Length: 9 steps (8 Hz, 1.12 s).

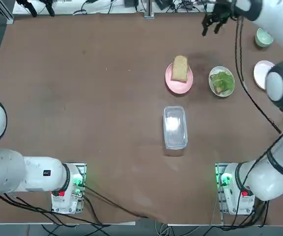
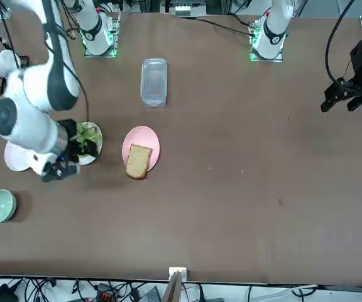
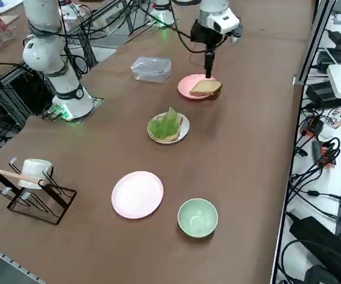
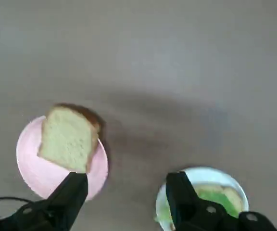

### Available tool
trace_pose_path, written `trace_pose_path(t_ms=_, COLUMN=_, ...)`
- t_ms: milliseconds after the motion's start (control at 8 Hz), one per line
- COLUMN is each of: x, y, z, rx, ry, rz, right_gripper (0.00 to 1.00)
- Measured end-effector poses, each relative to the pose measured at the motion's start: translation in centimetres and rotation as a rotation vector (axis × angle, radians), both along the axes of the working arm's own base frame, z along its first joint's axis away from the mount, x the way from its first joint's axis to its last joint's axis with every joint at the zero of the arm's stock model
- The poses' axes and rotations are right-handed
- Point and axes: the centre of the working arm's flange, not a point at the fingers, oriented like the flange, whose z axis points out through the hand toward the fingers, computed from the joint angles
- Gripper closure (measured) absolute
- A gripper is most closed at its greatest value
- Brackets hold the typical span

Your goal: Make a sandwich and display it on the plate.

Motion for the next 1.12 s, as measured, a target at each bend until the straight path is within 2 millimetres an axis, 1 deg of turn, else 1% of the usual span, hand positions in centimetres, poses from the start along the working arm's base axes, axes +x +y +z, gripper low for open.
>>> trace_pose_path(t_ms=125, x=1.1, y=2.5, z=-0.9, rx=-0.002, ry=-0.014, rz=0.063, right_gripper=0.0)
trace_pose_path(t_ms=250, x=1.7, y=4.6, z=-1.8, rx=0.004, ry=-0.021, rz=0.151, right_gripper=0.01)
trace_pose_path(t_ms=375, x=2.1, y=5.7, z=-2.7, rx=0.008, ry=-0.029, rz=0.236, right_gripper=0.01)
trace_pose_path(t_ms=500, x=2.5, y=5.9, z=-3.8, rx=0.015, ry=-0.034, rz=0.311, right_gripper=0.02)
trace_pose_path(t_ms=625, x=2.6, y=6.1, z=-5.3, rx=0.042, ry=-0.024, rz=0.364, right_gripper=0.03)
trace_pose_path(t_ms=750, x=2.7, y=6.7, z=-7.2, rx=0.07, ry=-0.012, rz=0.422, right_gripper=0.03)
trace_pose_path(t_ms=875, x=2.7, y=7.7, z=-9.1, rx=0.085, ry=-0.006, rz=0.488, right_gripper=0.04)
trace_pose_path(t_ms=1000, x=2.6, y=8.5, z=-10.6, rx=0.093, ry=0.0, rz=0.554, right_gripper=0.03)
trace_pose_path(t_ms=1125, x=2.5, y=8.9, z=-11.4, rx=0.097, ry=0.005, rz=0.6, right_gripper=0.03)
